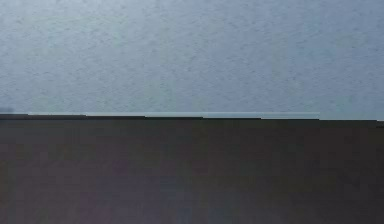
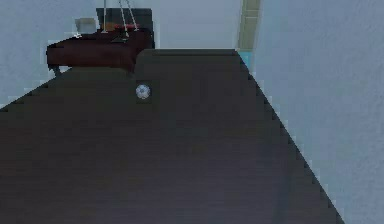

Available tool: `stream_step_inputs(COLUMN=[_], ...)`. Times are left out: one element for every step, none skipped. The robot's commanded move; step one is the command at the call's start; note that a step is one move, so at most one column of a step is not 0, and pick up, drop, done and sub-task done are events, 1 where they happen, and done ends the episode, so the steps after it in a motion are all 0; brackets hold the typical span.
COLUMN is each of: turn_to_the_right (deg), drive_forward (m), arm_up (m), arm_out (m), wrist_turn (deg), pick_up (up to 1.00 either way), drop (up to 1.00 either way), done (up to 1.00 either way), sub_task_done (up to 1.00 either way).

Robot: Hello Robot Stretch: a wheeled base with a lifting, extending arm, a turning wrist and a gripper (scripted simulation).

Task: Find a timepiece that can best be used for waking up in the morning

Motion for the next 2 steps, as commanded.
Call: stream_step_inputs(turn_to_the_right=[0.0, -45.0], drive_forward=[0.05, 0.0], arm_up=[0.0, 0.0], arm_out=[0.0, 0.0], wrist_turn=[0.0, 0.0], pick_up=[0.0, 0.0], drop=[0.0, 0.0], done=[0.0, 0.0], sub_task_done=[0.0, 0.0])
